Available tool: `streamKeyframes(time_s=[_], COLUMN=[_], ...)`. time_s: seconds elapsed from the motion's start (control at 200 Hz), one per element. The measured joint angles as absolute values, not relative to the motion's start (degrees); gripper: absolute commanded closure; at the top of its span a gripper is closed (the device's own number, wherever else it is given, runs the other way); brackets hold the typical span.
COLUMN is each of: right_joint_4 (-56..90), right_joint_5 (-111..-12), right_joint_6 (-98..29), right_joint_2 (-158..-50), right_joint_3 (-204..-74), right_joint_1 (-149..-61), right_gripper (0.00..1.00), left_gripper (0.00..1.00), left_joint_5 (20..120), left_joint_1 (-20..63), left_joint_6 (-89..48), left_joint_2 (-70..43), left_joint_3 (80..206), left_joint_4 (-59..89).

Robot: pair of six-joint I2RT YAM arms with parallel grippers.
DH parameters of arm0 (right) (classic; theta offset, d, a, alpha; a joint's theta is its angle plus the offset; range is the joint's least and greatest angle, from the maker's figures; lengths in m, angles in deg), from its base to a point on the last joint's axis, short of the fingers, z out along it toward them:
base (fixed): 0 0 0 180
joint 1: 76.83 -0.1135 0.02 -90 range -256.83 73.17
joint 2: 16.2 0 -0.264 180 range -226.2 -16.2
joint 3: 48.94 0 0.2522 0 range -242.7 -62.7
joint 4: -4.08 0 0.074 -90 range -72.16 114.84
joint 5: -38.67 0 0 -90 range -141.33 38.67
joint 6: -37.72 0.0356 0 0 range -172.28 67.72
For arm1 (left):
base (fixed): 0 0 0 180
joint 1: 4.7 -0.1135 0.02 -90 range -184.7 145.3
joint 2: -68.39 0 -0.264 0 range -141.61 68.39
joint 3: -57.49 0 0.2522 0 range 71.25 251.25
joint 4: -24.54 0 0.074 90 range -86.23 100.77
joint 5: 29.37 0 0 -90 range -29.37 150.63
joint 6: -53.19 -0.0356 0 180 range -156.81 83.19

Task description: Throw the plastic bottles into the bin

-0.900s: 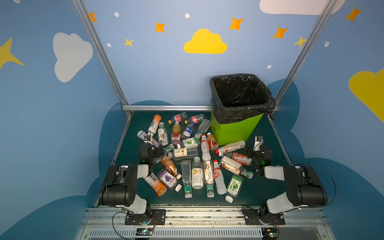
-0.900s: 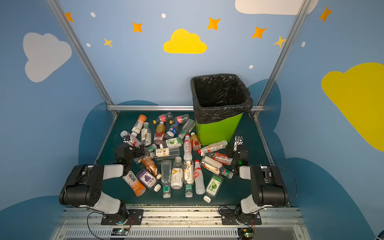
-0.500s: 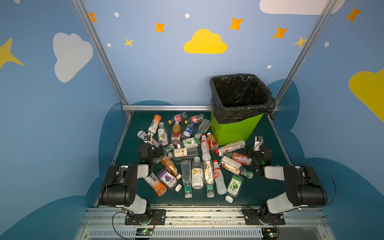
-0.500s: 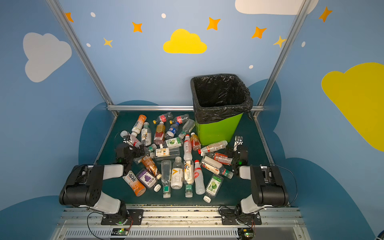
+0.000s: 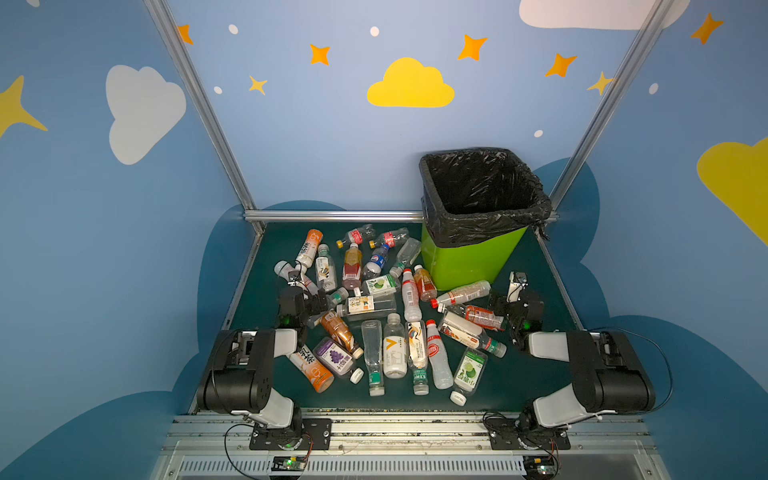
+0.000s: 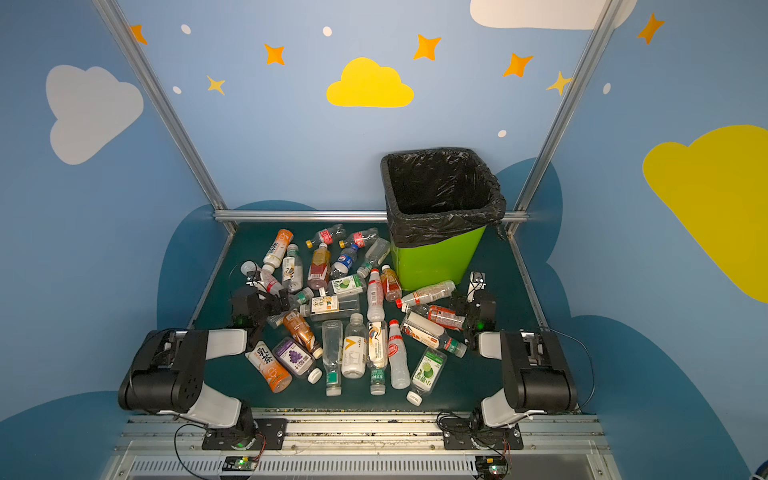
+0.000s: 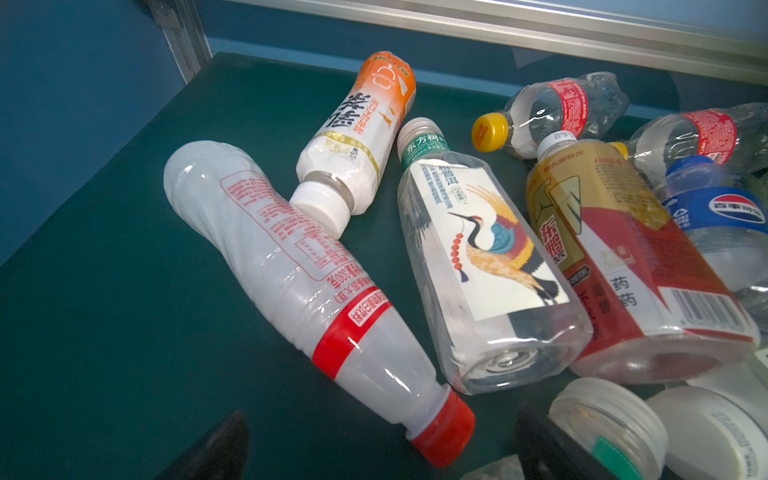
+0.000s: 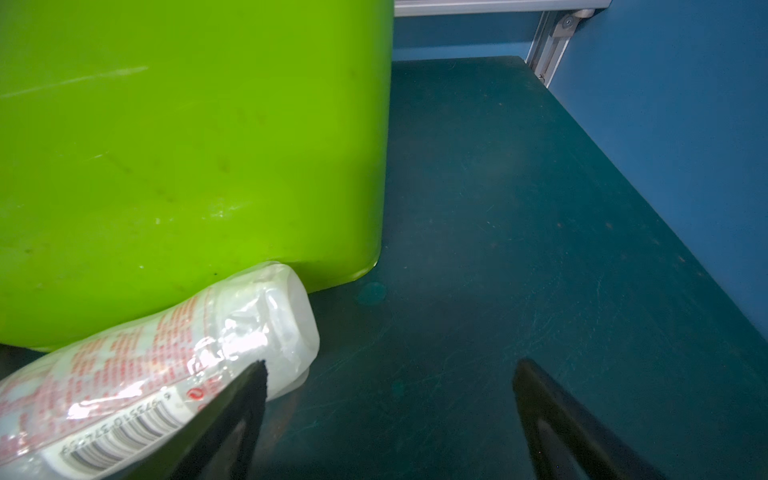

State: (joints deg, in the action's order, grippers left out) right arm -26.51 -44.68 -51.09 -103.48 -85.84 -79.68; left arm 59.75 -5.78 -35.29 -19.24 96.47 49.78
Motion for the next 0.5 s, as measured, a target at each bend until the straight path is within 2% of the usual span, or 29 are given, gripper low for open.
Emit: streamKeyframes(time_s=[0.411, 0.501], right_joint_4=[-26.5, -26.5], right_joint_5=[-44.7, -44.7], right_joint_6=[-51.1, -51.0], right_joint_2=[-103.5, -103.5], right_joint_3=[-85.8, -85.8], right_joint_1=[-79.7, -79.6], right_gripper=[0.07, 0.10], left_gripper=[0.00, 0.00], left_joint_5=[59.7, 59.7], left_joint_1=[-5.8, -5.8], left_joint_6=[-35.3, -35.3], left_joint_2=[-19.2, -19.2], left_joint_3=[96.5, 96.5], left_joint_4=[49.8, 49.8])
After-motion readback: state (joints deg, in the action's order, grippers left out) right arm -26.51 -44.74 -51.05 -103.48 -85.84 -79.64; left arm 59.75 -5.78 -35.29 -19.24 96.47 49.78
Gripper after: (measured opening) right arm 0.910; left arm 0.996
